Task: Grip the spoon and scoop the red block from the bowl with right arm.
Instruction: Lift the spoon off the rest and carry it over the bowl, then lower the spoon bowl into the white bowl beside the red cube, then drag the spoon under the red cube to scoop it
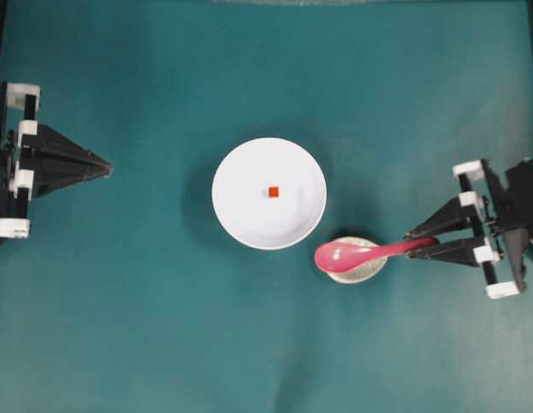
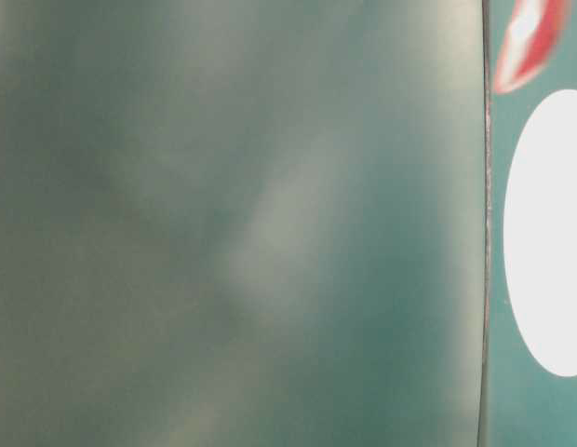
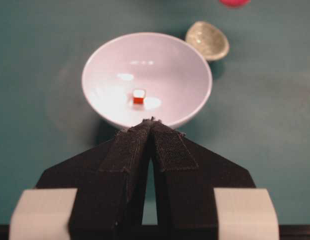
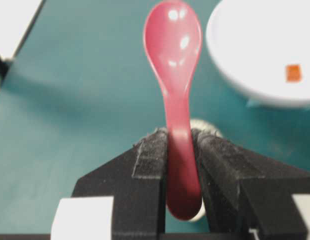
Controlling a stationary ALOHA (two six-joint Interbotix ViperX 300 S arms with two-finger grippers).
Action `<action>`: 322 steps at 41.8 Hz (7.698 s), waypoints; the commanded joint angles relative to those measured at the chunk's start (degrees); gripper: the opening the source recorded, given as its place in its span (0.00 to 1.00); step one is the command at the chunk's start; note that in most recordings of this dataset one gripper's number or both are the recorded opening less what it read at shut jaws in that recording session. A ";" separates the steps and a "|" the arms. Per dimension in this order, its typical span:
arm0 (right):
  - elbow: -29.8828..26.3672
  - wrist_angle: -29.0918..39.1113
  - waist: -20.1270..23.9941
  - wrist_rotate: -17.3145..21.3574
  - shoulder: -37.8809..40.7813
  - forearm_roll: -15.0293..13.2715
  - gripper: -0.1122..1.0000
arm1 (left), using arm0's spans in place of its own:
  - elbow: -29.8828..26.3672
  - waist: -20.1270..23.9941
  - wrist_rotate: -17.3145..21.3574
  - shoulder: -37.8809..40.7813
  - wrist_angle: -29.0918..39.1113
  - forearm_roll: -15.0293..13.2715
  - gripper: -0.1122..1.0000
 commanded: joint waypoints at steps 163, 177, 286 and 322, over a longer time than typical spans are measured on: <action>-61.96 69.61 -22.50 -4.22 43.24 -3.78 0.31 | -1.32 0.88 0.35 0.00 0.35 0.18 0.10; -62.05 68.12 -22.50 -4.13 43.24 -3.78 0.32 | -1.32 0.88 0.35 -0.09 0.35 0.18 0.10; -46.85 46.49 -20.83 -3.16 34.98 -3.52 0.32 | -1.41 0.88 0.18 -0.18 0.35 0.18 0.10; -35.60 34.54 -19.78 -0.88 28.74 -2.55 0.32 | -1.41 0.88 0.18 -0.26 0.35 0.18 0.10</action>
